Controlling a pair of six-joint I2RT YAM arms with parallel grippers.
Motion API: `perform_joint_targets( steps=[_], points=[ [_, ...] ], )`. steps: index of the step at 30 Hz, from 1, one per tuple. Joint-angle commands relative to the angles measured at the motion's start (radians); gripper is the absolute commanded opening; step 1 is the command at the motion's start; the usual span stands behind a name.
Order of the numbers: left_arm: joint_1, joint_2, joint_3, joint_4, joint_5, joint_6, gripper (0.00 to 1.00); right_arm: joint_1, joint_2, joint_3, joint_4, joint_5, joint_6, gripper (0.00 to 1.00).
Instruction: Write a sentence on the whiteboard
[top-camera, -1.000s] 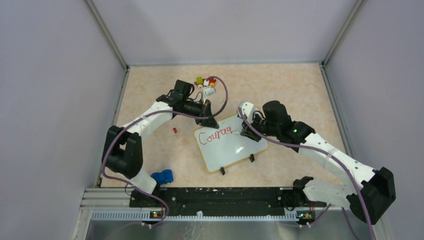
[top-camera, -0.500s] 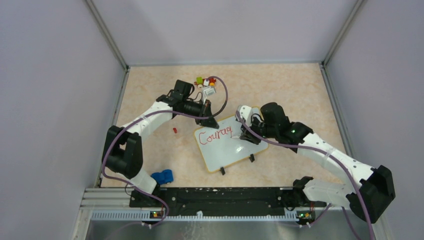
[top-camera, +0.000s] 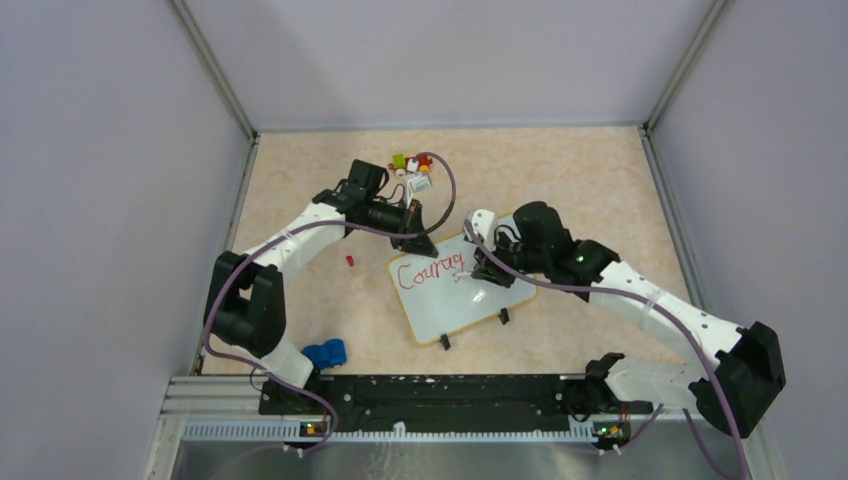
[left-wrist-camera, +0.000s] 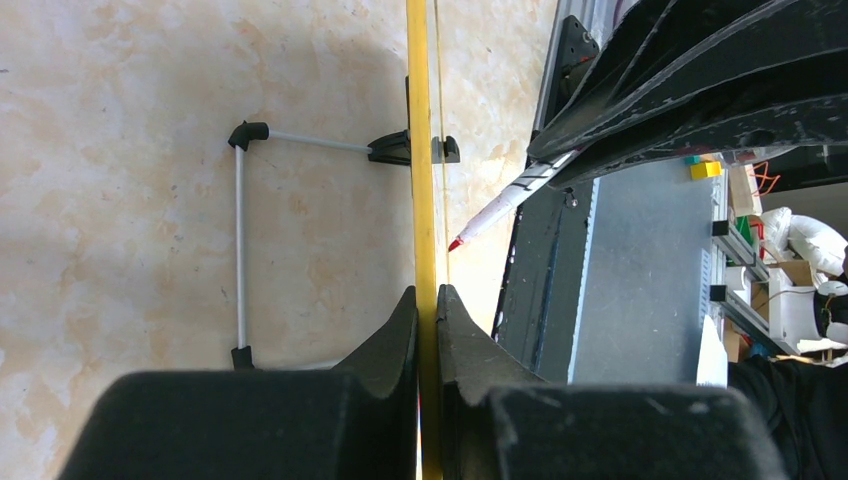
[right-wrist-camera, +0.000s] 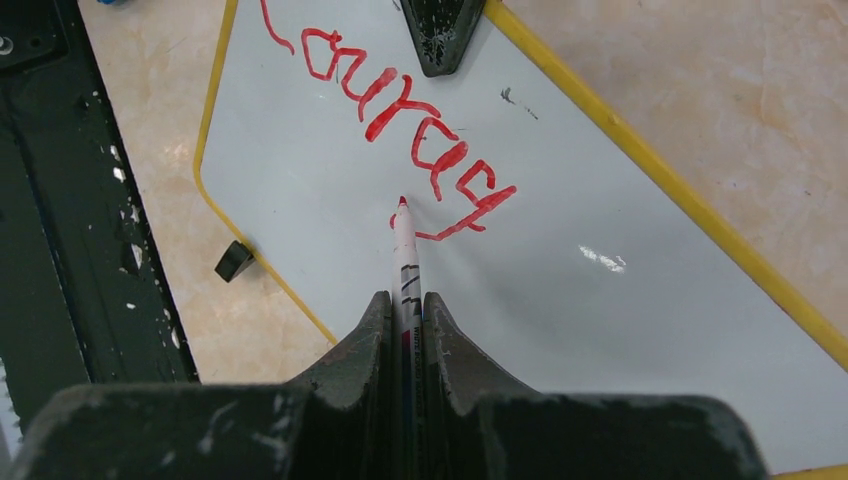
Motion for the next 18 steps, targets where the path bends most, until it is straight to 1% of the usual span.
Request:
perform_joint_targets(
  steps=[1,10,18],
  points=[
    [-0.016,0.036,-0.028,-0.016,-0.022,0.052,0.00,-0.023,-0.047,0.077,0.034,-0.029,0.020,0.00],
    [-0.016,0.026,-0.027,-0.025,-0.024,0.058,0.00,-0.076,-0.081,0.057,0.012,0.028,0.013,0.00],
    [-0.016,0.023,-0.027,-0.026,-0.026,0.056,0.00,-0.085,-0.076,0.040,0.021,0.059,0.006,0.00]
  ],
)
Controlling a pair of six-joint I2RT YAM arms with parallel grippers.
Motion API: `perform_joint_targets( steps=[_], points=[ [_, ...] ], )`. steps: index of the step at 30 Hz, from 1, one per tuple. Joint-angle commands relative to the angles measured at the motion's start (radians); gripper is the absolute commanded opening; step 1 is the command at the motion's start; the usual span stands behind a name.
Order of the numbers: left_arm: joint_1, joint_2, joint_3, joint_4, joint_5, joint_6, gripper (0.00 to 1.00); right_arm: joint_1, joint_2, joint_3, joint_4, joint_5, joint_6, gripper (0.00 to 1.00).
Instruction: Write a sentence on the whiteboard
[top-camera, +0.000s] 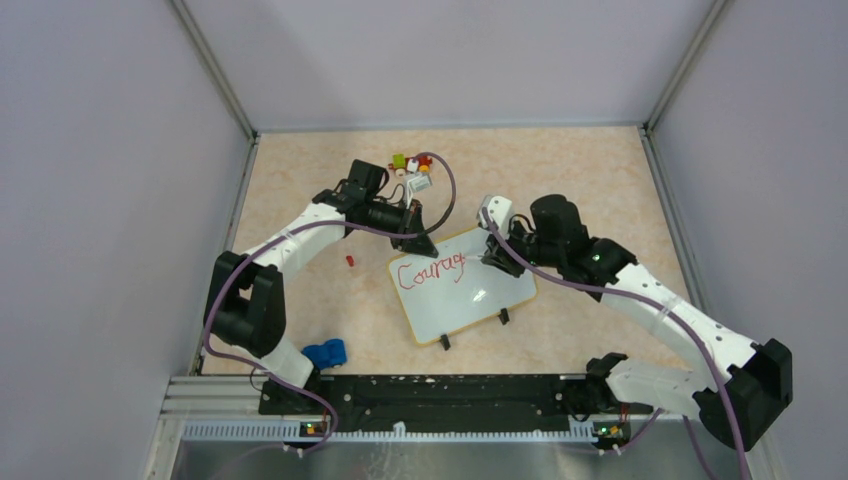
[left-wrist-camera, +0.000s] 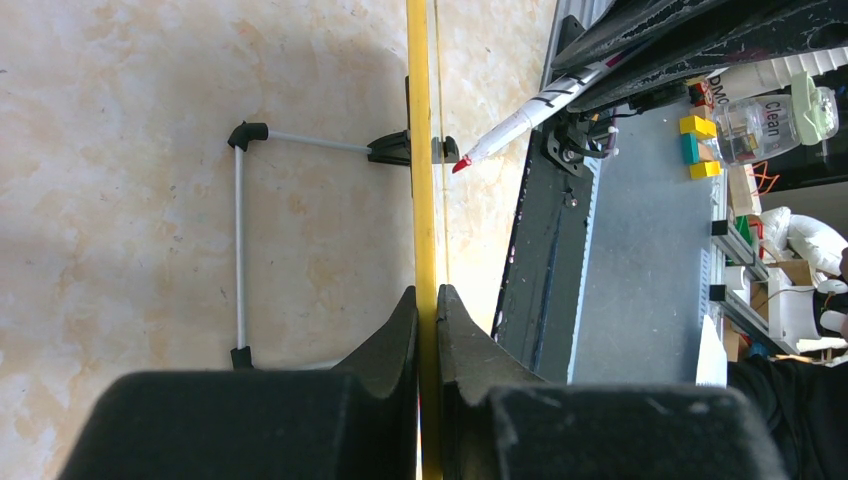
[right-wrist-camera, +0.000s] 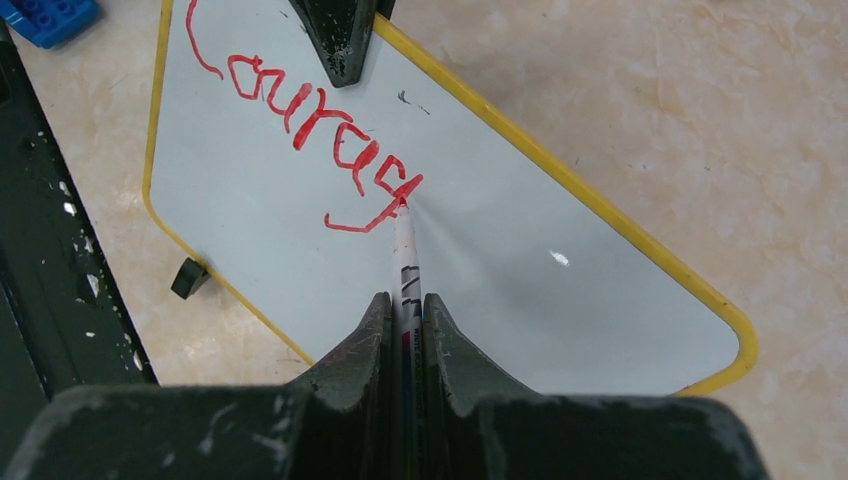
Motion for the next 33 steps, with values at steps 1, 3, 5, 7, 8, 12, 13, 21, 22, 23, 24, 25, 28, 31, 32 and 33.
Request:
perform_joint_targets(
  steps=[1,3,5,7,8,12,13,21,22,23,24,25,28,31,32,33],
  points=[
    [-0.016,0.022,-0.027,-0.026,-0.028,0.055,0.00,-0.012,-0.012,0.011,0.029,0.021,-0.005,0.00],
    [-0.015,0.024,-0.027,-0.025,-0.029,0.055,0.00,-0.012,-0.005,0.012,0.031,0.029,-0.005,0.00],
    [-0.016,0.023,-0.027,-0.024,-0.029,0.055,0.00,-0.013,0.000,0.012,0.029,0.046,-0.007,0.00],
    [-0.016,0.026,-0.027,-0.022,-0.028,0.054,0.00,-0.019,0.001,0.011,0.030,0.056,-0.010,0.00],
    [-0.015,0.027,-0.027,-0.022,-0.028,0.054,0.00,-0.021,0.004,0.010,0.026,0.058,-0.013,0.00],
    [-0.016,0.031,-0.028,-0.021,-0.027,0.057,0.00,-0.028,0.005,0.004,0.022,0.065,-0.020,0.00],
    [-0.016,0.031,-0.027,-0.022,-0.027,0.057,0.00,-0.031,0.006,0.005,0.022,0.066,-0.022,0.00],
    [-0.016,0.031,-0.027,-0.021,-0.027,0.055,0.00,-0.055,0.000,0.008,0.010,0.076,-0.035,0.00],
    [-0.016,0.031,-0.027,-0.022,-0.027,0.055,0.00,-0.057,-0.003,0.010,0.006,0.078,-0.037,0.00],
    [-0.015,0.032,-0.027,-0.021,-0.027,0.055,0.00,-0.058,-0.003,0.013,0.004,0.079,-0.037,0.00],
    [-0.015,0.033,-0.028,-0.021,-0.028,0.055,0.00,-0.059,-0.003,0.016,0.003,0.079,-0.038,0.00],
    [-0.015,0.032,-0.027,-0.021,-0.027,0.054,0.00,-0.059,-0.004,0.019,0.003,0.079,-0.038,0.00],
    [-0.016,0.033,-0.027,-0.022,-0.028,0.055,0.00,-0.061,-0.001,0.027,0.008,0.074,-0.034,0.00],
    [-0.016,0.033,-0.025,-0.021,-0.027,0.054,0.00,-0.061,0.006,0.040,0.015,0.074,-0.030,0.00],
    [-0.015,0.033,-0.025,-0.021,-0.027,0.054,0.00,-0.061,0.007,0.043,0.016,0.075,-0.029,0.00],
    [-0.016,0.032,-0.026,-0.021,-0.028,0.055,0.00,-0.061,0.009,0.046,0.017,0.074,-0.029,0.00]
  ],
)
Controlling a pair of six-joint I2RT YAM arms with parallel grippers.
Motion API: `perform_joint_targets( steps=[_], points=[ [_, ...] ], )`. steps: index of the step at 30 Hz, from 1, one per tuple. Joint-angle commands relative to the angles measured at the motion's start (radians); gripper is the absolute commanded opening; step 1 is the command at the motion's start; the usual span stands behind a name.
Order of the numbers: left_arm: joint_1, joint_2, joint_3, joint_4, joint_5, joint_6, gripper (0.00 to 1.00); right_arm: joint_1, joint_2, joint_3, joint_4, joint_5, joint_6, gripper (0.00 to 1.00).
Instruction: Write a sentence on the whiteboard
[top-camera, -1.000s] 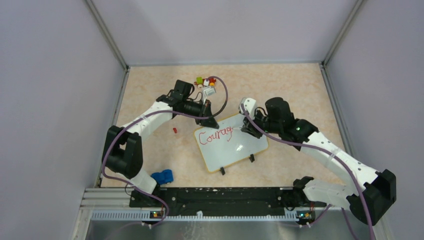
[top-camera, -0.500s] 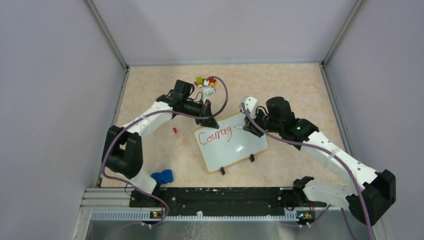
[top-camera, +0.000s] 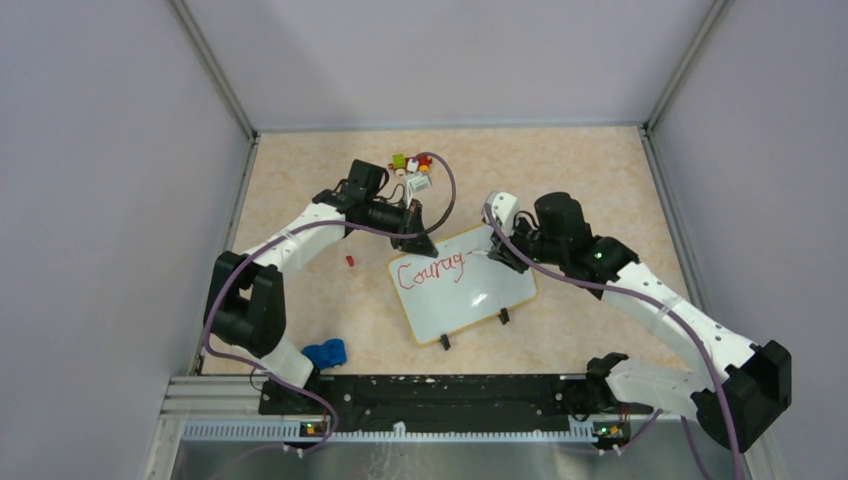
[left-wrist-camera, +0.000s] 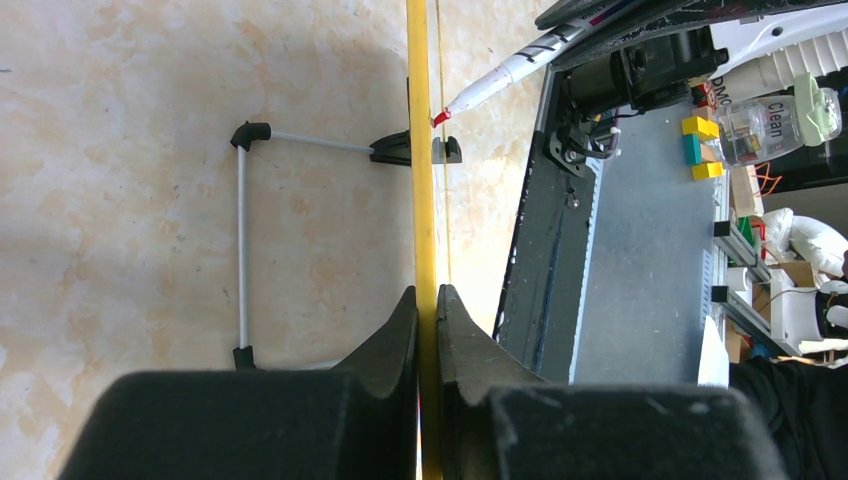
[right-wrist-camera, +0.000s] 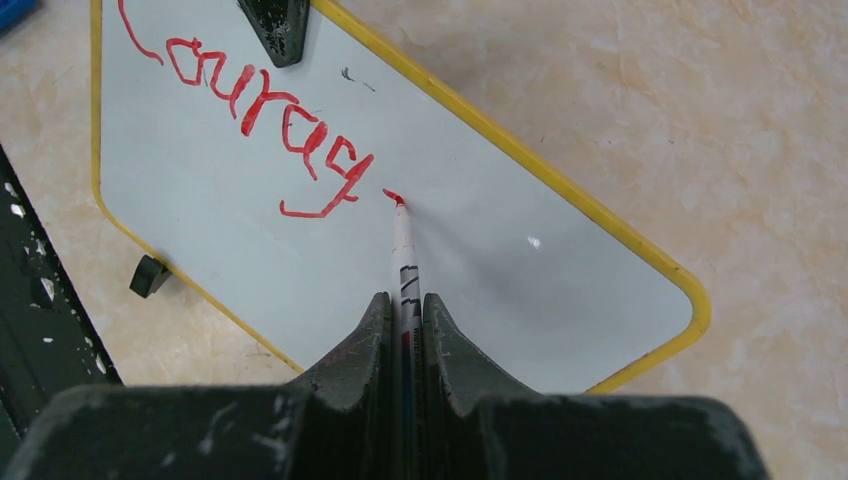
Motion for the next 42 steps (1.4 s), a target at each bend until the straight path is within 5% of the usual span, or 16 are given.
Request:
perform_joint_targets(
  steps=[1,42],
  points=[
    [-0.016,0.031,-0.027,-0.020,-0.024,0.055,0.00,-0.022,0.010,0.053,0.023,0.033,-0.008,0.00],
    [-0.016,0.041,-0.027,-0.027,-0.025,0.068,0.00,-0.008,0.026,-0.024,0.009,-0.045,-0.005,0.00]
  ],
)
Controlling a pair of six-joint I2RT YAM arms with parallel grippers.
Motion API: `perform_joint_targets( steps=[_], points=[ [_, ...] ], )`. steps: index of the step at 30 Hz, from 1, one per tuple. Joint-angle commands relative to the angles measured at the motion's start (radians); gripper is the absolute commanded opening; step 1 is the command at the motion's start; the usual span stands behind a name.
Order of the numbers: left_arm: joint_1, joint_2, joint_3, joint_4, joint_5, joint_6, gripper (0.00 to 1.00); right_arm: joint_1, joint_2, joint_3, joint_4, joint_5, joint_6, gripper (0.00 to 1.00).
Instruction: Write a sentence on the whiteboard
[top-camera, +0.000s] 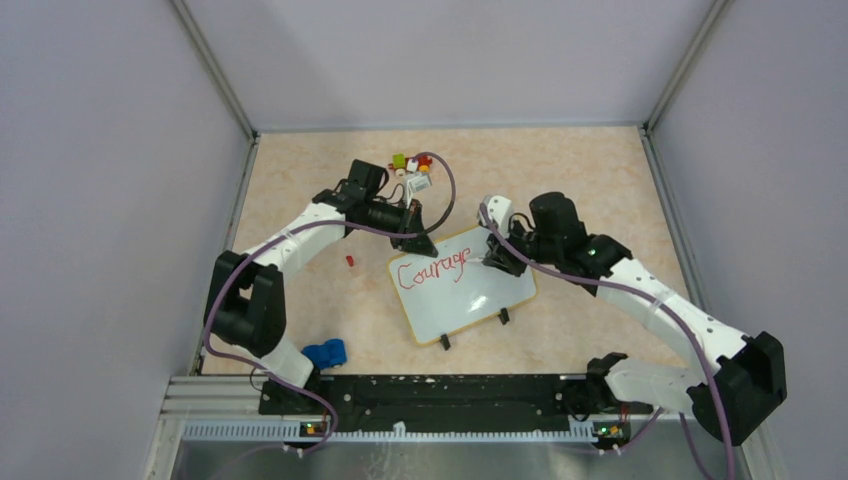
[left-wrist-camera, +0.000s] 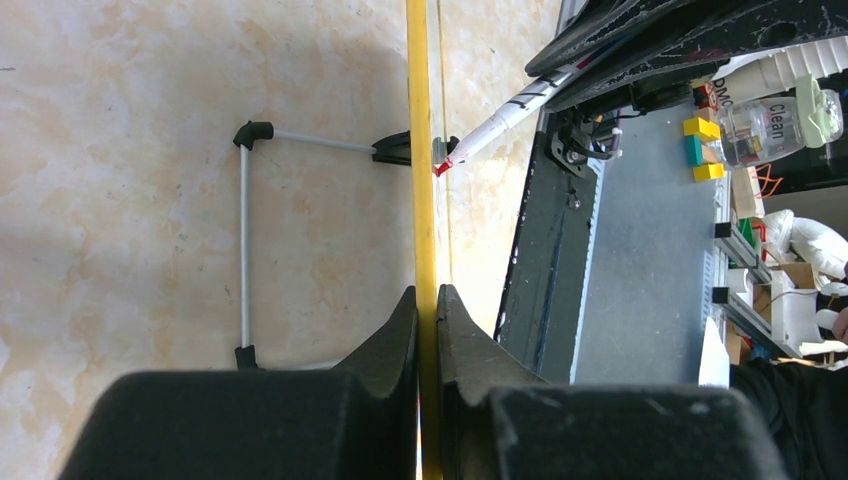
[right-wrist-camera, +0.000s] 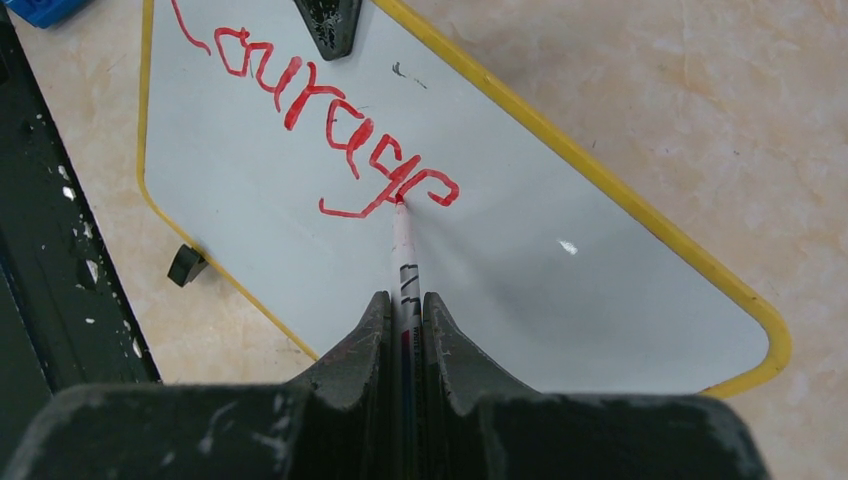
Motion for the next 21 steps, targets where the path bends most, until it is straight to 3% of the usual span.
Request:
perform_joint_targets(
  steps=[1,21],
  points=[
    [-0.017,0.038,-0.027,-0.026,-0.024,0.067,0.00,-0.002,-0.021,-0.028,0.008,0.047,-0.007,0.00],
    [-0.017,0.041,-0.033,-0.022,-0.030,0.065,0.00,-0.038,-0.057,0.004,-0.040,0.115,-0.038,0.00]
  ],
)
